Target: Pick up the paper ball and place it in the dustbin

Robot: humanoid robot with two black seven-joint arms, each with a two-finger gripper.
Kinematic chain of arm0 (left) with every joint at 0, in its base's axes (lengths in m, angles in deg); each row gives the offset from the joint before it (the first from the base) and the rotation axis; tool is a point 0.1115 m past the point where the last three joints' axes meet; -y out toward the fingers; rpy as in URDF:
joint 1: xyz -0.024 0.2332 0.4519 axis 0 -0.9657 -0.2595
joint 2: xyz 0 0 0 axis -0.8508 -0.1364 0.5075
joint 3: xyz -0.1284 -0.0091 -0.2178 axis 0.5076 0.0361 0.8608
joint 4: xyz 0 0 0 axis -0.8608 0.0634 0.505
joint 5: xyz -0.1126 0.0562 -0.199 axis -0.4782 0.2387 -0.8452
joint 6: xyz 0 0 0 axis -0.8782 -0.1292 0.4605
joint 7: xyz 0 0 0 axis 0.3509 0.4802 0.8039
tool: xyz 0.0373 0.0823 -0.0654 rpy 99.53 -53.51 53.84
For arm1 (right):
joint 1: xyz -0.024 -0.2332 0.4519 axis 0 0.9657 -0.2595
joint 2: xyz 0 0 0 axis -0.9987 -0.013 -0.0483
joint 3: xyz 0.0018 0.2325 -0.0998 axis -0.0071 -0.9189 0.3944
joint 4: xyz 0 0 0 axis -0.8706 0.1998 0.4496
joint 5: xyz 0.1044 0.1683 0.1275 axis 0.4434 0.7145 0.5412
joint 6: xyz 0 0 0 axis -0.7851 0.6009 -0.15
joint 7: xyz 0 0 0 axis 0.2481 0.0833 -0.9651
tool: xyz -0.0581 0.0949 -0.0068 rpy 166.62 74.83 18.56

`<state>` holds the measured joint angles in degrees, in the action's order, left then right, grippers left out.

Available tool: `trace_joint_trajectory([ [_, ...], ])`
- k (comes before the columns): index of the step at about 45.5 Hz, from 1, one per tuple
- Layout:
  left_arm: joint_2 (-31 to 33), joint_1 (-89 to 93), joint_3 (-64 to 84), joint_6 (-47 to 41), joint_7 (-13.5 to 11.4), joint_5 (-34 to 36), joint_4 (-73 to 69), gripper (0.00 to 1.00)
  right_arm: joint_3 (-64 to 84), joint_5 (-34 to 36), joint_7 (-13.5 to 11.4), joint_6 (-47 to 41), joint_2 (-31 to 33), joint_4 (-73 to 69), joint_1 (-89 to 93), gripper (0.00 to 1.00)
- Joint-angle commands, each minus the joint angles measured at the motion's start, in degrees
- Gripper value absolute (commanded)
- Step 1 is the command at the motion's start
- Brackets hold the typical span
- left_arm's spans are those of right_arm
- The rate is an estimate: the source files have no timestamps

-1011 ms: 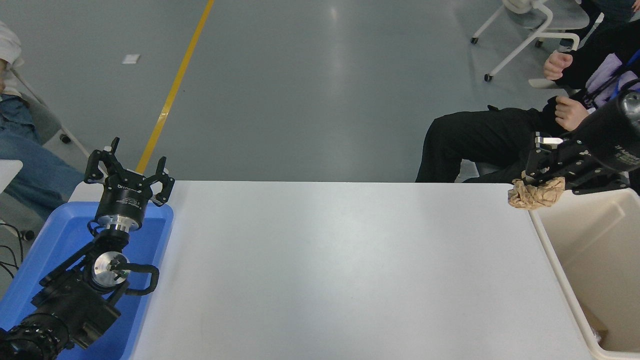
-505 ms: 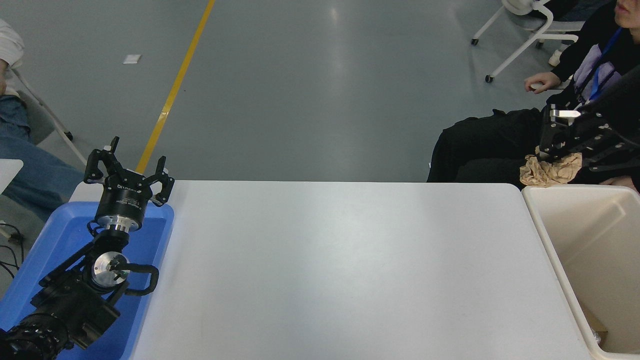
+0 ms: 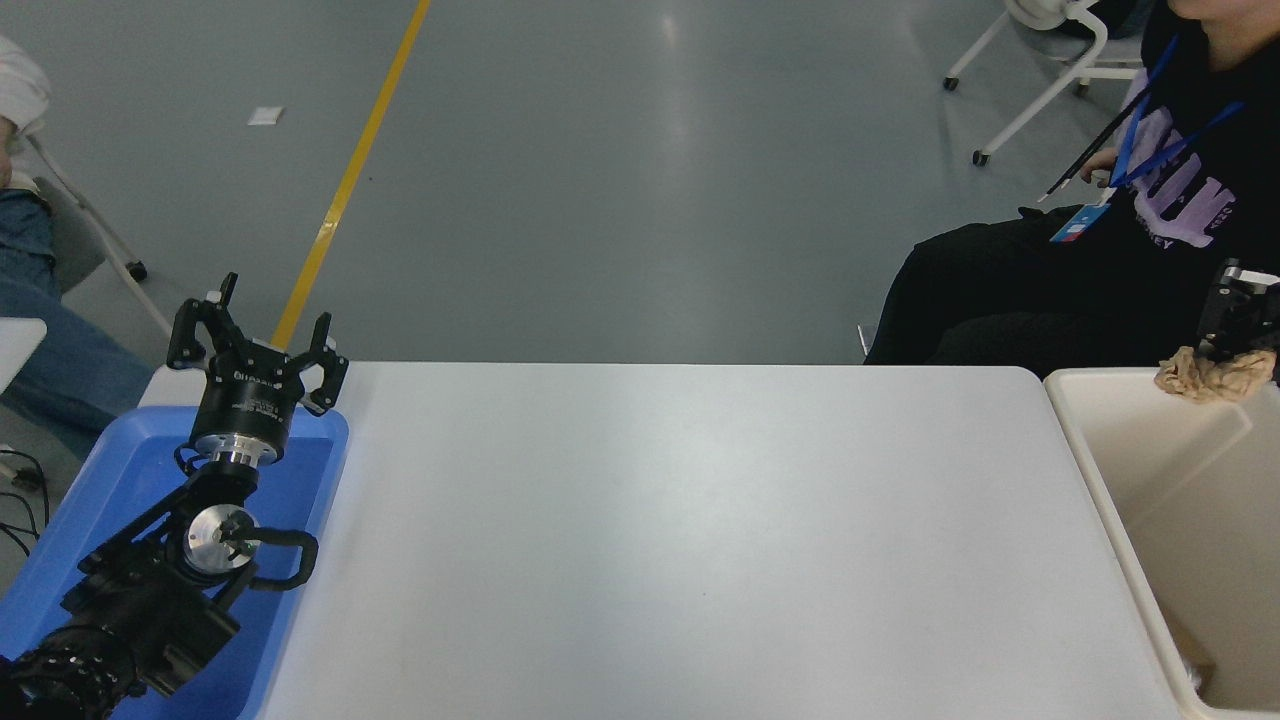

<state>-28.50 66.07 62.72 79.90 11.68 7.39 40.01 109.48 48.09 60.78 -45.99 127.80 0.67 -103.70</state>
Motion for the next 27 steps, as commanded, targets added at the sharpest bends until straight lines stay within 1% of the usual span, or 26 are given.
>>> trace_joint_trajectory([
  [1,0.0,-0.01,0.0,0.0,0.01,0.04,-0.02,0.99,-8.69,-0.49,-0.01,15.84,0.06,13.24,23.93,0.0],
  [9,0.0,-0.01,0.0,0.0,0.01,0.04,-0.02,0.99,-17.92,-0.4,-0.09,18.12,-3.11,25.81,37.12,0.0],
  [17,0.0,-0.01,0.0,0.0,0.01,0.04,-0.02,0.99,-21.88,-0.32,-0.01,22.08,-7.94,37.32,48.02,0.0],
  [27,0.0,-0.01,0.0,0.0,0.01,0.04,-0.02,0.99,-24.69,0.3,-0.01,24.27,-13.13,45.24,56.03,0.0],
])
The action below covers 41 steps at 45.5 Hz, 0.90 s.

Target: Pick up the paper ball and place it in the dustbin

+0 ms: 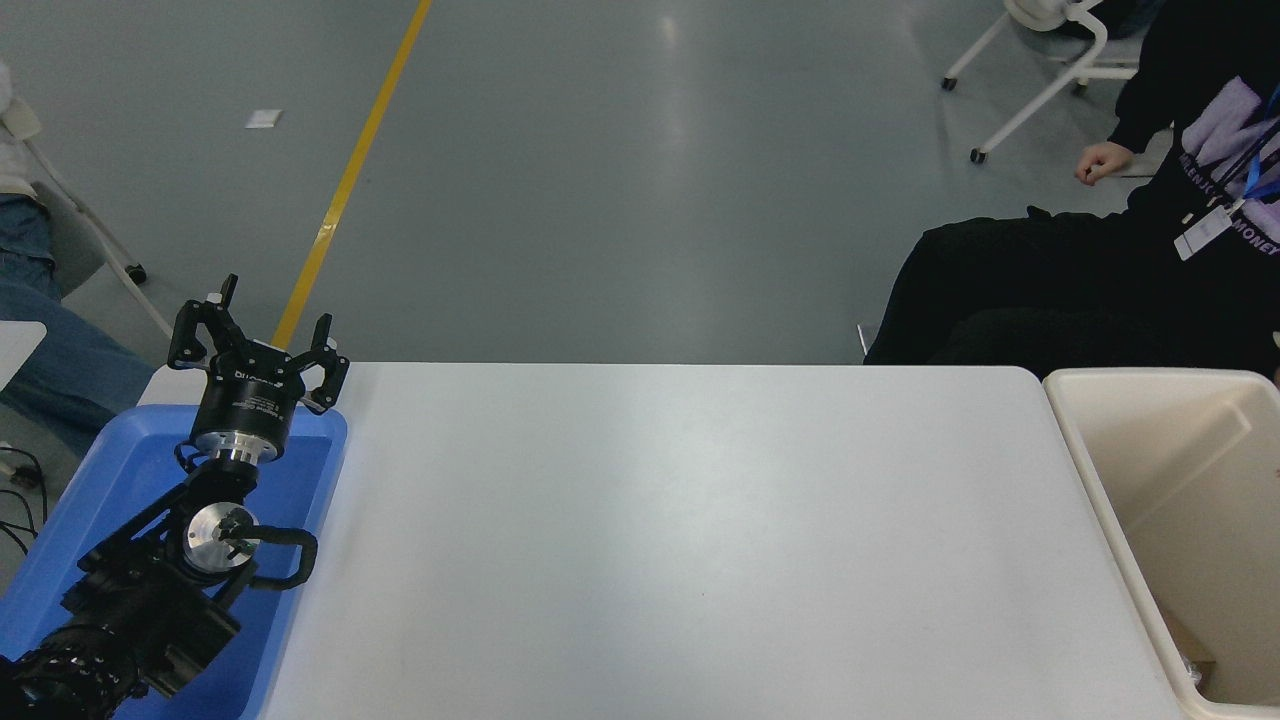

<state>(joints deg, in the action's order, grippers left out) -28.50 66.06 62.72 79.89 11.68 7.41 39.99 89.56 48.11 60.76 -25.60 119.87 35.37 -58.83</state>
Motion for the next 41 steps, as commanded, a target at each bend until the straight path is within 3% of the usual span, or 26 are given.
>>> trace_joint_trajectory([
  [1,0.0,0.0,0.0,0.0,0.0,0.02,0.0,0.99,-5.13,0.29,0.01,4.23,-5.64,11.25,11.86,0.0],
  [27,0.0,0.0,0.0,0.0,0.0,0.02,0.0,0.99,-9.53,0.29,-0.25,6.17,-9.07,16.79,16.35,0.0],
  [28,0.0,0.0,0.0,0.0,0.0,-0.06,0.0,0.99,-9.53,0.2,-0.25,6.26,-9.07,16.79,16.35,0.03],
  [29,0.0,0.0,0.0,0.0,0.0,0.02,0.0,0.99,-9.53,0.2,-0.25,6.26,-8.98,16.88,16.35,0.13],
  [34,0.0,0.0,0.0,0.0,0.0,-0.06,0.0,0.99,-9.44,0.02,-0.16,6.43,-8.63,17.84,16.09,0.76],
  [36,0.0,0.0,0.0,0.0,0.0,0.02,0.0,0.99,-9.53,0.2,-0.16,6.78,-8.63,18.55,15.82,0.85],
  [41,0.0,0.0,0.0,0.0,0.0,-0.06,0.0,0.99,-9.53,0.29,-0.16,8.19,-8.63,18.64,15.73,0.89],
])
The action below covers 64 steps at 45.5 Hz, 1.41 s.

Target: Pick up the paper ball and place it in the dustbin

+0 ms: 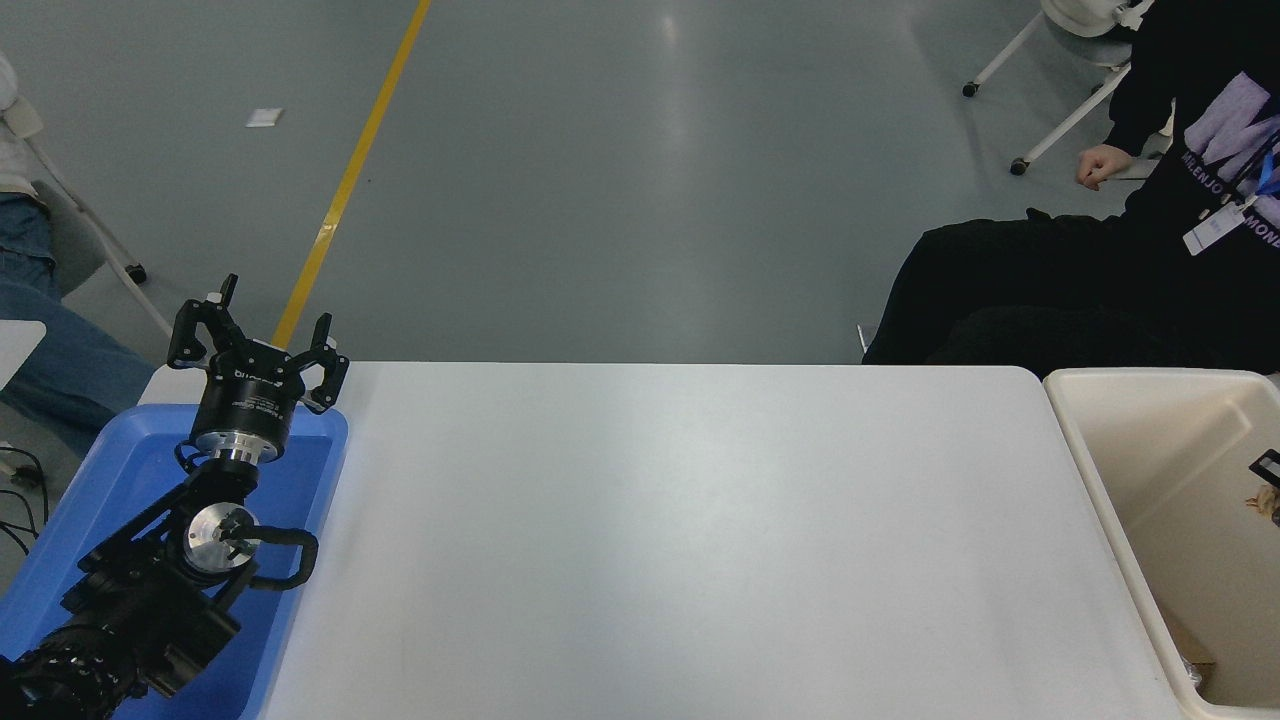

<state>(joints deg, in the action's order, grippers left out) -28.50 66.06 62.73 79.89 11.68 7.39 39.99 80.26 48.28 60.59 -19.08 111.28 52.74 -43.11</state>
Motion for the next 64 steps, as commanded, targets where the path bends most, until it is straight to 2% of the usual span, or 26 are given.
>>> trace_joint_trajectory([
  [1,0.0,0.0,-0.01,0.0,0.0,-0.05,0.0,0.99,-0.32,0.12,0.1,1.85,-0.04,1.27,0.01,0.89],
  [38,0.0,0.0,-0.01,0.0,0.0,0.04,0.0,0.99,-0.32,0.21,0.01,3.96,-0.22,0.39,-1.3,0.89],
  [45,0.0,0.0,-0.01,0.09,0.0,0.04,0.0,0.99,-0.32,0.21,0.01,3.87,-0.04,0.04,-2.36,0.95],
  [64,0.0,0.0,-0.01,0.09,0.09,0.04,0.0,0.99,-0.23,-0.5,-0.25,3.87,2.07,-9.36,-10.97,0.96],
])
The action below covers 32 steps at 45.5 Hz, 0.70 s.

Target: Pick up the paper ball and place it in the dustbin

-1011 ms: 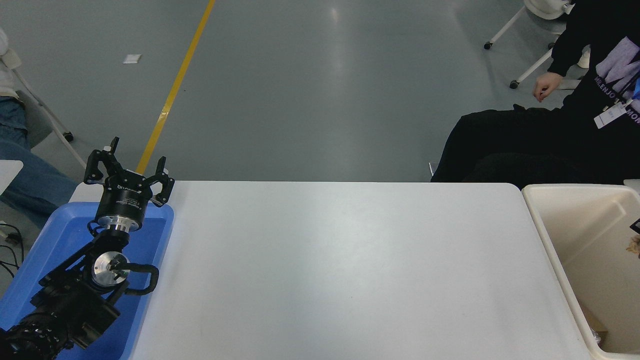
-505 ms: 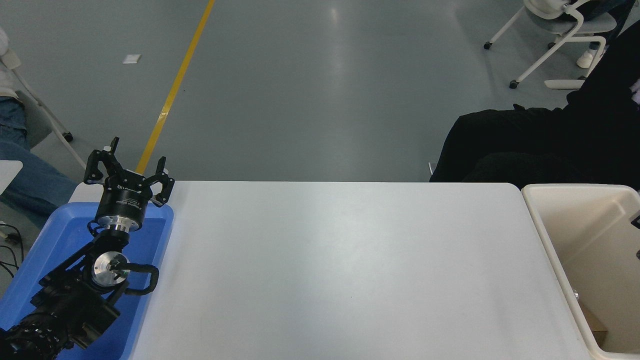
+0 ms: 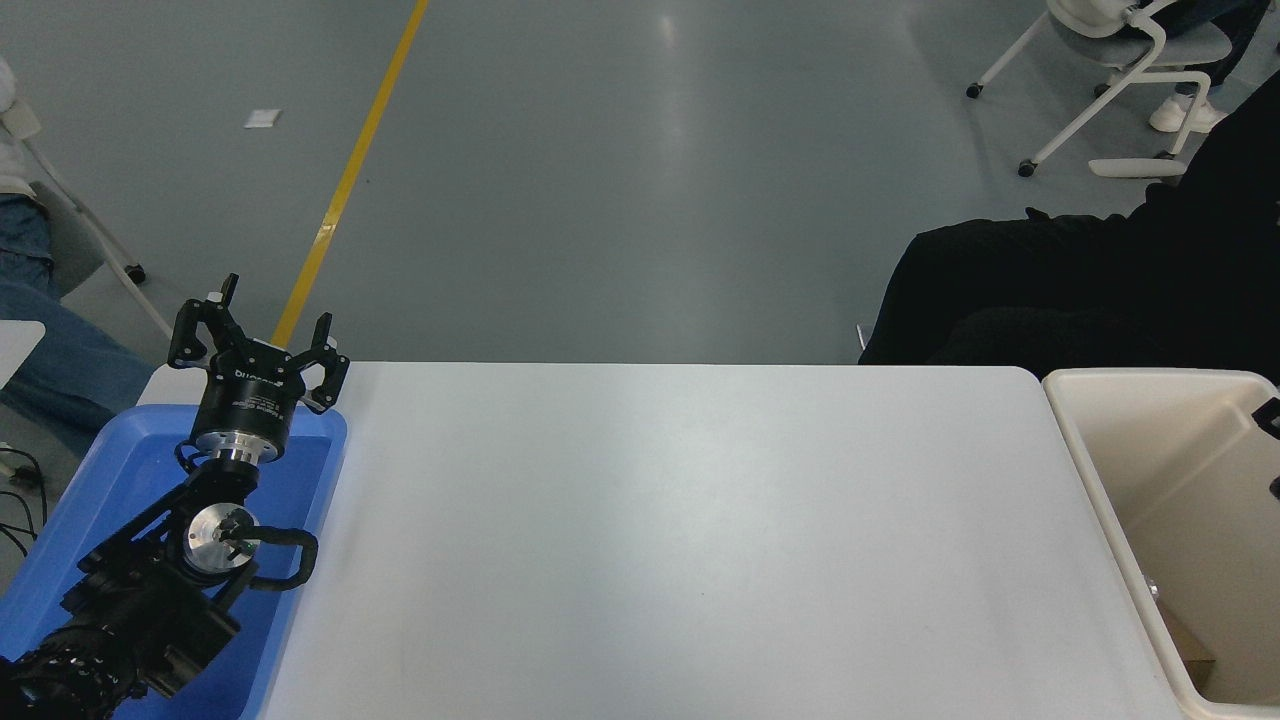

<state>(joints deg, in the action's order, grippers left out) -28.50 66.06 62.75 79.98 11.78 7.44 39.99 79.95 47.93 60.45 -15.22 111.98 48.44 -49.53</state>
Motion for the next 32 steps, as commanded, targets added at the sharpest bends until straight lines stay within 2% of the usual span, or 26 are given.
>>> trace_joint_trajectory([
  [1,0.0,0.0,-0.03,0.0,-0.01,0.0,0.0,0.99,0.08,-0.15,-0.12,0.01,1.72,-6.38,-5.51,0.96],
  [8,0.0,0.0,-0.03,0.0,-0.01,0.0,0.0,0.99,1.84,-0.24,-0.03,-0.07,6.28,-19.21,-13.51,0.96],
  [10,0.0,0.0,-0.03,0.0,-0.01,0.0,0.0,0.99,2.45,-0.24,0.06,-0.34,6.9,-22.02,-15.88,1.0],
  [16,0.0,0.0,-0.03,0.0,-0.01,0.0,0.0,0.99,8.5,0.03,-0.03,-1.56,7.87,-33.61,-26.07,1.0],
  [22,0.0,0.0,-0.03,0.0,-0.01,0.0,0.0,0.99,20.28,0.12,-0.03,-5.08,6.56,-46.72,-39.52,1.0],
  [26,0.0,0.0,-0.03,0.0,-0.01,0.0,0.0,0.99,25.47,0.2,-0.03,-8.68,3.49,-51.56,-45.85,1.0],
  [32,0.0,0.0,-0.03,-0.09,-0.09,0.0,0.0,0.99,29.44,-0.15,0.06,-20.35,0.05,-54.38,-52.8,1.0],
])
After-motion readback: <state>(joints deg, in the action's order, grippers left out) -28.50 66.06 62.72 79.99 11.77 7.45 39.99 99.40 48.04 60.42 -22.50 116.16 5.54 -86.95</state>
